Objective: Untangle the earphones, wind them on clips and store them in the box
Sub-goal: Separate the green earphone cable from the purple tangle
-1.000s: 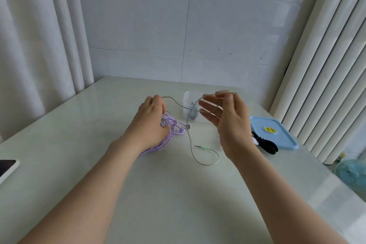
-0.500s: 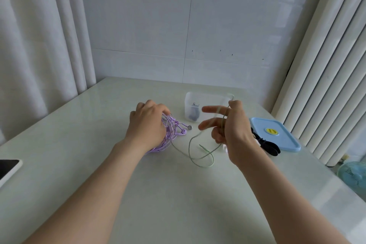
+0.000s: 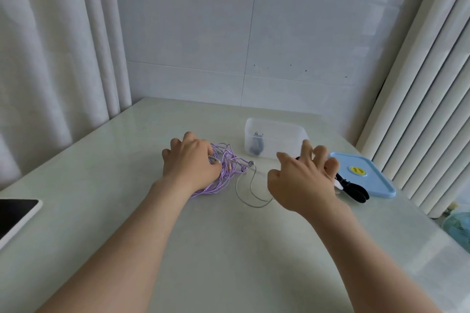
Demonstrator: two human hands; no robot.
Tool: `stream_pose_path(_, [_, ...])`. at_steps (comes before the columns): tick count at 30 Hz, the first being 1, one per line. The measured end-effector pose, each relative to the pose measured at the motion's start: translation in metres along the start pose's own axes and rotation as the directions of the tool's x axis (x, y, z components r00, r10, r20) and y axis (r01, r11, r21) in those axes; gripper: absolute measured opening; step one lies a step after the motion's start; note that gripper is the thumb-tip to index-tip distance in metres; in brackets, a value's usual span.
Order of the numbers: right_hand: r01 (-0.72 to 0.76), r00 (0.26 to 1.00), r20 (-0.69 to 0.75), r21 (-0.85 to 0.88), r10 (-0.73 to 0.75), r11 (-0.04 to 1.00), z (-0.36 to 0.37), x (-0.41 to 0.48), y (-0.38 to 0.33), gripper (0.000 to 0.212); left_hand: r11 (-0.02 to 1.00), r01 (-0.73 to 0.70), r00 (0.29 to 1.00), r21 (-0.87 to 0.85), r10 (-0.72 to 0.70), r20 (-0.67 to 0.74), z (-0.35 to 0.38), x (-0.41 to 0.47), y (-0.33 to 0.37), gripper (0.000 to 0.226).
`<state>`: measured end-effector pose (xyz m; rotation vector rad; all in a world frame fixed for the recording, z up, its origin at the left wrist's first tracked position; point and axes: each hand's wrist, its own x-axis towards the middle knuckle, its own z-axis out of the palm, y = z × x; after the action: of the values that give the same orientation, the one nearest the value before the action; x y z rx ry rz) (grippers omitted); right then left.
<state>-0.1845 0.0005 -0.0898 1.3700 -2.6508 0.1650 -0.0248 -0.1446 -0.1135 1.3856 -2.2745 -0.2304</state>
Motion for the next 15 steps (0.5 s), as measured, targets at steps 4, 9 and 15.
stream_pose_path(4, [0.181,0.983,-0.07,0.14,-0.172,0.974,-0.002,-0.004,-0.011,0.06,0.998,0.001,1.0,-0.061,-0.001,0.001,-0.002,0.0,0.001,0.013])
stream_pose_path(9, [0.373,0.927,-0.186,0.378,-0.325,0.848,0.02,-0.002,-0.031,0.049,0.995,-0.001,1.0,-0.098,0.0,-0.01,0.0,0.0,0.001,0.004])
stream_pose_path(15, [0.207,0.976,-0.156,0.423,-0.154,0.882,0.038,0.013,-0.04,0.037,0.99,-0.074,0.992,-0.118,0.06,-0.115,0.005,0.007,-0.001,0.007])
